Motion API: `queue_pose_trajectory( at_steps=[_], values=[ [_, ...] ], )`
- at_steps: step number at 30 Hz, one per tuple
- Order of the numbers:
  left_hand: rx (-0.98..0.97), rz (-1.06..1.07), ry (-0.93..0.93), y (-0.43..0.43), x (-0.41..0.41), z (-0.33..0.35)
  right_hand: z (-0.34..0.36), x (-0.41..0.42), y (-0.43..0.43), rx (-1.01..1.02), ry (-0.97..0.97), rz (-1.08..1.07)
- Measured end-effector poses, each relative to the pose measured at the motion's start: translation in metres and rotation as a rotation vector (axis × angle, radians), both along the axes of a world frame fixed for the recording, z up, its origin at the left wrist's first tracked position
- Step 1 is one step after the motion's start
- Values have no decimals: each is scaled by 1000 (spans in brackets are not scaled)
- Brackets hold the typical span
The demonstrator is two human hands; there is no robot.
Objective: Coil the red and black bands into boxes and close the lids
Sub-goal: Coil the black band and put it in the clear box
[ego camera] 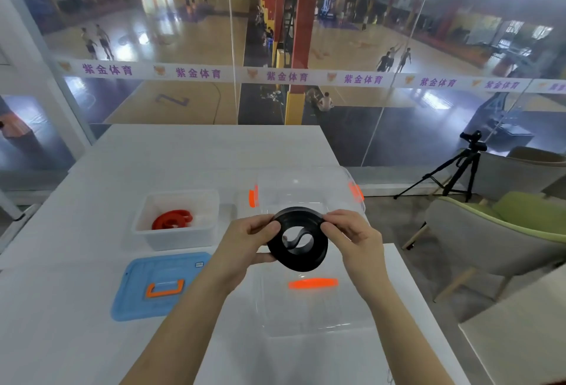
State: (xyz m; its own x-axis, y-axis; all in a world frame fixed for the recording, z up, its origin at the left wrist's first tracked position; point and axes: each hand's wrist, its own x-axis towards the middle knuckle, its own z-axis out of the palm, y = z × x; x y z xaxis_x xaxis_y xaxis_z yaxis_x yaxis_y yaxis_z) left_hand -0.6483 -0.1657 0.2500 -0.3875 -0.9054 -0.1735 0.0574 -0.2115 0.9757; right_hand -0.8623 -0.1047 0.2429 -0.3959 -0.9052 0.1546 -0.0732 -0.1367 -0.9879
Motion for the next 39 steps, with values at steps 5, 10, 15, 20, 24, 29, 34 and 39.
queue_pose_trajectory(
  at_steps=[5, 10, 15, 20, 24, 29, 34, 39],
  values=[
    [90, 27, 96, -11, 3, -19, -13, 20, -6, 27, -32, -115],
    [163, 78, 132, -26, -4, -38, -26, 25, -18, 38, -137, -146],
    [211, 163, 117, -55, -18, -54, -47, 12, -53, 150, -164, -84],
    [236, 234, 80, -96, -41, -62, -58, -14, -104, 275, -111, 3],
    [263, 275, 61, -137, -64, -77, -69, -34, -155, 302, -129, 25],
    [320, 303, 76, -193, -79, -102, -84, -60, -226, 373, -221, 122],
    [344, 305, 58, -237, -86, -122, -104, -80, -283, 476, -235, 209],
    [367, 316, 40, -268, -90, -144, -123, -94, -320, 517, -282, 285]
  ],
)
